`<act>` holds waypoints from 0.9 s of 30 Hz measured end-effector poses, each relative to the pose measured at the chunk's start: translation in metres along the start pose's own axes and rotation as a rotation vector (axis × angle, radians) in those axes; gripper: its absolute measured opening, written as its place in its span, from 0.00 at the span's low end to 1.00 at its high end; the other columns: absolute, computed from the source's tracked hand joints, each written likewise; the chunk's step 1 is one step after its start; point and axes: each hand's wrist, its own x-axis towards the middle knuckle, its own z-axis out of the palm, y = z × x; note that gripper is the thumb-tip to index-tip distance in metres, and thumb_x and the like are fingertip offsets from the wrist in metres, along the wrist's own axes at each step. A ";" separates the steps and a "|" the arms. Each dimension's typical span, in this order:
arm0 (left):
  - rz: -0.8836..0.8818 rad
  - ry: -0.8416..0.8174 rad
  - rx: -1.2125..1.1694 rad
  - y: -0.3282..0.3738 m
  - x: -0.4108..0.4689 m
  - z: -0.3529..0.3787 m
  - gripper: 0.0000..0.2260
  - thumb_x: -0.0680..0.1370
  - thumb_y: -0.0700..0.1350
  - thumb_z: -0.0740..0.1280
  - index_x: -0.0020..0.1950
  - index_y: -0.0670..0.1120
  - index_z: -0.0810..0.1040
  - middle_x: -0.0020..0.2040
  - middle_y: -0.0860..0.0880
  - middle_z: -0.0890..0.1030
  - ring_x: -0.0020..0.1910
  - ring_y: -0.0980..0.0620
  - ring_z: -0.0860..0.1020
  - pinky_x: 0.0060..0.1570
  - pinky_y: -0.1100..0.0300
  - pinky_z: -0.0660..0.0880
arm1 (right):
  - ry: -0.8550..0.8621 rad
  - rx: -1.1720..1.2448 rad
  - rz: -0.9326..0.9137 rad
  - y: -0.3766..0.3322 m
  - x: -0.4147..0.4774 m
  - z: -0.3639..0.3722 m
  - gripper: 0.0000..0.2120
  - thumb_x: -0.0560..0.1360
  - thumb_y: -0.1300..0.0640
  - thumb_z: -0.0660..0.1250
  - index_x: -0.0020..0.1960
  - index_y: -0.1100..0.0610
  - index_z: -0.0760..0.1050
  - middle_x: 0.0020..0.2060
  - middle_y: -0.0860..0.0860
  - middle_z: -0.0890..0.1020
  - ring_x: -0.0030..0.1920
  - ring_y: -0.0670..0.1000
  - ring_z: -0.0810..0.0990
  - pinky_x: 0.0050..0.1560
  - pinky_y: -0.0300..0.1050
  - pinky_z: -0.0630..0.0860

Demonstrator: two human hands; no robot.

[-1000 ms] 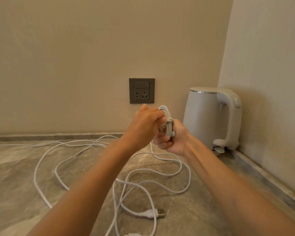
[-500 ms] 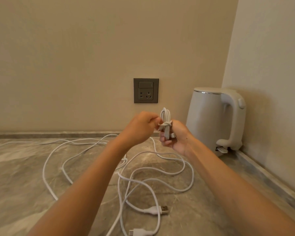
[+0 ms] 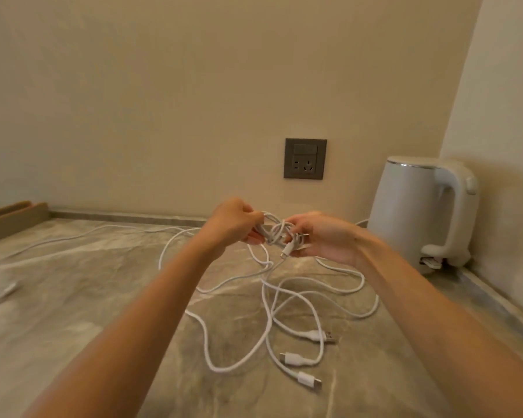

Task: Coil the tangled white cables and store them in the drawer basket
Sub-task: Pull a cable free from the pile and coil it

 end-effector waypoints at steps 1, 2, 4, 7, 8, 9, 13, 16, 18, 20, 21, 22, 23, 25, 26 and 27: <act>0.000 0.017 -0.016 -0.001 -0.006 -0.008 0.09 0.76 0.36 0.61 0.38 0.39 0.77 0.34 0.42 0.79 0.30 0.52 0.80 0.36 0.61 0.79 | -0.004 -0.039 -0.013 -0.003 -0.001 0.007 0.11 0.77 0.71 0.54 0.48 0.61 0.74 0.38 0.56 0.75 0.38 0.49 0.74 0.42 0.45 0.77; 0.001 0.039 -0.023 -0.003 -0.015 -0.020 0.09 0.76 0.36 0.61 0.37 0.40 0.76 0.33 0.42 0.79 0.27 0.54 0.79 0.33 0.64 0.79 | -0.026 -0.068 -0.022 -0.006 -0.002 0.018 0.11 0.77 0.72 0.55 0.49 0.61 0.74 0.39 0.56 0.75 0.39 0.50 0.76 0.43 0.45 0.78; 0.003 0.078 -0.025 -0.006 -0.033 -0.040 0.08 0.76 0.35 0.61 0.39 0.39 0.77 0.33 0.43 0.79 0.26 0.56 0.79 0.30 0.66 0.78 | -0.079 -0.101 -0.036 -0.014 -0.005 0.038 0.11 0.77 0.72 0.57 0.49 0.60 0.73 0.41 0.56 0.77 0.41 0.51 0.78 0.42 0.44 0.80; -0.012 0.175 -0.015 -0.014 -0.066 -0.079 0.05 0.76 0.35 0.62 0.44 0.40 0.77 0.35 0.44 0.79 0.28 0.55 0.79 0.30 0.67 0.77 | -0.153 -0.108 -0.050 -0.025 -0.011 0.081 0.10 0.77 0.73 0.58 0.48 0.60 0.74 0.41 0.56 0.78 0.41 0.51 0.79 0.38 0.42 0.81; -0.016 0.208 -0.002 -0.017 -0.078 -0.091 0.05 0.76 0.35 0.62 0.43 0.41 0.76 0.35 0.43 0.79 0.28 0.55 0.79 0.29 0.67 0.77 | -0.167 -0.104 -0.058 -0.028 -0.012 0.098 0.10 0.76 0.73 0.58 0.48 0.61 0.74 0.41 0.56 0.78 0.40 0.51 0.79 0.37 0.42 0.81; -0.020 0.232 0.006 -0.018 -0.088 -0.102 0.05 0.76 0.35 0.62 0.42 0.42 0.75 0.35 0.43 0.79 0.28 0.54 0.79 0.29 0.68 0.77 | -0.177 -0.101 -0.065 -0.030 -0.012 0.111 0.10 0.76 0.73 0.59 0.47 0.61 0.74 0.40 0.57 0.78 0.38 0.51 0.79 0.36 0.42 0.81; -0.090 0.385 0.111 -0.046 -0.155 -0.164 0.06 0.76 0.36 0.63 0.40 0.42 0.76 0.35 0.43 0.80 0.28 0.55 0.78 0.30 0.68 0.76 | -0.293 -0.143 -0.093 -0.031 -0.011 0.201 0.11 0.75 0.74 0.59 0.43 0.61 0.74 0.36 0.57 0.77 0.28 0.46 0.79 0.30 0.40 0.80; -0.178 0.500 0.212 -0.074 -0.211 -0.205 0.05 0.75 0.37 0.64 0.40 0.42 0.77 0.34 0.45 0.80 0.27 0.57 0.76 0.25 0.71 0.72 | -0.415 -0.184 -0.089 -0.022 -0.014 0.276 0.10 0.75 0.74 0.60 0.43 0.61 0.74 0.36 0.56 0.78 0.27 0.46 0.80 0.30 0.41 0.80; -0.263 0.555 0.235 -0.100 -0.245 -0.227 0.04 0.75 0.38 0.64 0.41 0.42 0.76 0.33 0.47 0.79 0.29 0.57 0.75 0.27 0.67 0.70 | -0.485 -0.223 -0.081 -0.013 -0.020 0.322 0.09 0.75 0.73 0.60 0.44 0.61 0.74 0.36 0.56 0.78 0.32 0.48 0.79 0.33 0.42 0.81; -0.364 0.634 0.226 -0.132 -0.291 -0.250 0.02 0.75 0.39 0.64 0.42 0.43 0.75 0.32 0.48 0.78 0.29 0.56 0.74 0.29 0.65 0.67 | -0.576 -0.264 -0.045 0.003 -0.029 0.376 0.08 0.75 0.72 0.61 0.46 0.61 0.74 0.37 0.56 0.78 0.36 0.49 0.79 0.35 0.43 0.81; -0.404 0.659 0.224 -0.147 -0.309 -0.258 0.02 0.75 0.40 0.64 0.42 0.43 0.75 0.31 0.48 0.78 0.29 0.55 0.73 0.29 0.64 0.67 | -0.612 -0.271 -0.024 0.011 -0.034 0.396 0.07 0.75 0.72 0.61 0.47 0.62 0.74 0.38 0.56 0.78 0.36 0.49 0.79 0.36 0.43 0.81; -0.445 0.676 0.227 -0.160 -0.327 -0.265 0.03 0.75 0.40 0.64 0.42 0.42 0.76 0.31 0.48 0.78 0.29 0.55 0.72 0.29 0.64 0.66 | -0.655 -0.266 -0.001 0.020 -0.037 0.416 0.07 0.75 0.72 0.62 0.48 0.63 0.74 0.39 0.56 0.78 0.37 0.49 0.79 0.36 0.43 0.81; -0.491 0.692 0.222 -0.173 -0.347 -0.271 0.03 0.75 0.40 0.64 0.41 0.42 0.76 0.31 0.48 0.78 0.29 0.54 0.72 0.29 0.64 0.67 | -0.699 -0.272 0.017 0.030 -0.042 0.437 0.06 0.76 0.71 0.62 0.49 0.63 0.74 0.39 0.57 0.79 0.38 0.50 0.80 0.36 0.43 0.81; -0.575 0.716 0.209 -0.197 -0.384 -0.282 0.04 0.74 0.40 0.65 0.40 0.44 0.77 0.32 0.48 0.78 0.30 0.54 0.73 0.31 0.63 0.69 | -0.772 -0.311 0.036 0.053 -0.051 0.475 0.07 0.76 0.70 0.62 0.53 0.64 0.75 0.40 0.57 0.80 0.39 0.50 0.80 0.38 0.44 0.81; -0.623 0.739 0.202 -0.213 -0.408 -0.287 0.03 0.74 0.40 0.65 0.41 0.43 0.77 0.33 0.47 0.79 0.32 0.53 0.74 0.33 0.62 0.71 | -0.813 -0.327 0.060 0.069 -0.058 0.499 0.08 0.76 0.70 0.61 0.53 0.64 0.75 0.40 0.57 0.80 0.39 0.50 0.80 0.39 0.44 0.81; -0.653 0.748 0.199 -0.227 -0.423 -0.290 0.03 0.74 0.40 0.66 0.43 0.42 0.78 0.35 0.45 0.80 0.33 0.52 0.75 0.35 0.61 0.73 | -0.829 -0.339 0.079 0.081 -0.062 0.516 0.08 0.76 0.70 0.61 0.52 0.64 0.76 0.39 0.56 0.80 0.39 0.50 0.80 0.40 0.44 0.81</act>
